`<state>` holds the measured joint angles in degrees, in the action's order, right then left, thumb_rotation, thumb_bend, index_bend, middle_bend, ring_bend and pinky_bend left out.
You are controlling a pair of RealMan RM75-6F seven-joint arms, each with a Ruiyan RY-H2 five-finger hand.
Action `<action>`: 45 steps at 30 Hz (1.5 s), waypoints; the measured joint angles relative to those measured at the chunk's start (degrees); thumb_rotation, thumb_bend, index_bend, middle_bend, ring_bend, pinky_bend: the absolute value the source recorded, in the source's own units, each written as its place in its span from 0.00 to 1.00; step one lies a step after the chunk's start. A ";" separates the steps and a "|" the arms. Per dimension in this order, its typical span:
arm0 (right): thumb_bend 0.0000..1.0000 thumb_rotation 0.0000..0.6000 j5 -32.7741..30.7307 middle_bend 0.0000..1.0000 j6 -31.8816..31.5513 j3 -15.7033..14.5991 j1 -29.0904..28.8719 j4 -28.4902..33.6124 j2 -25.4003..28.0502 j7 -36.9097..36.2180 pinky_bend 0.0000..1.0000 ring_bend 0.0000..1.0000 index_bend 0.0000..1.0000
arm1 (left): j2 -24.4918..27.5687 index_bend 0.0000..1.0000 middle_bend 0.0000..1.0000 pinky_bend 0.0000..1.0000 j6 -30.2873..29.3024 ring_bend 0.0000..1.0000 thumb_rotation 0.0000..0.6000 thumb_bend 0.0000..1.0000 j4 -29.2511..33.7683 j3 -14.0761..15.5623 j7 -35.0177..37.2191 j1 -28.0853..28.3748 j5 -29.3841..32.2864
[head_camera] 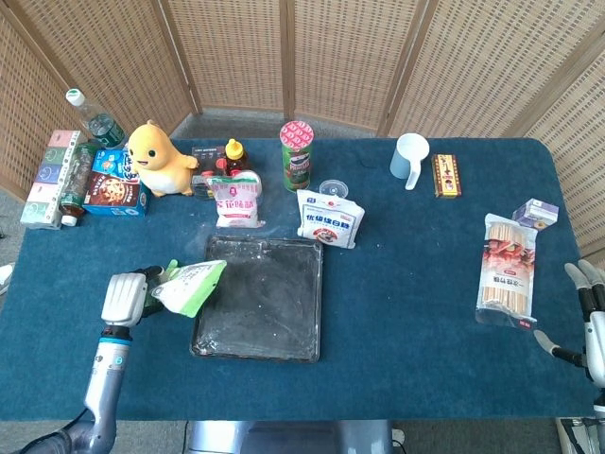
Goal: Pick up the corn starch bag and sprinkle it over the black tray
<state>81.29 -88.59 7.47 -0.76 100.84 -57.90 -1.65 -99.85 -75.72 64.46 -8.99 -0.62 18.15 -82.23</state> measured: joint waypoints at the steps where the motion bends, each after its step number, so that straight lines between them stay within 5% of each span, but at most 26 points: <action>1: 0.05 1.00 0.04 0.00 -0.02 -0.02 0.00 -0.03 -0.03 0.04 0.00 0.00 0.00 | 0.59 0.69 0.59 0.65 -0.14 0.62 1.00 0.42 -0.03 0.35 0.55 0.09 -0.68; 9: 0.05 1.00 -0.07 0.00 0.07 -0.07 -0.03 0.06 -0.08 0.22 0.00 0.00 0.00 | 8.42 0.70 0.59 0.65 -1.90 0.63 1.00 0.41 3.09 3.62 6.03 1.37 -8.09; 16: 0.05 1.00 -0.01 0.00 0.24 -0.16 -0.08 0.15 -0.01 0.13 0.00 0.00 0.00 | 15.23 0.73 0.63 0.66 -4.26 0.66 1.00 0.41 7.86 4.99 2.25 3.52 -14.45; 45: 0.05 1.00 -0.38 0.00 0.15 0.11 0.14 0.28 1.01 -2.09 0.00 0.00 0.00 | 25.79 0.79 0.67 0.70 7.90 0.68 1.00 0.41 24.52 2.54 -41.91 16.33 -25.69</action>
<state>80.91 -88.43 7.58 -0.63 101.12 -56.90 -3.74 -74.06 -67.81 88.98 -6.44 -42.53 34.48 -107.92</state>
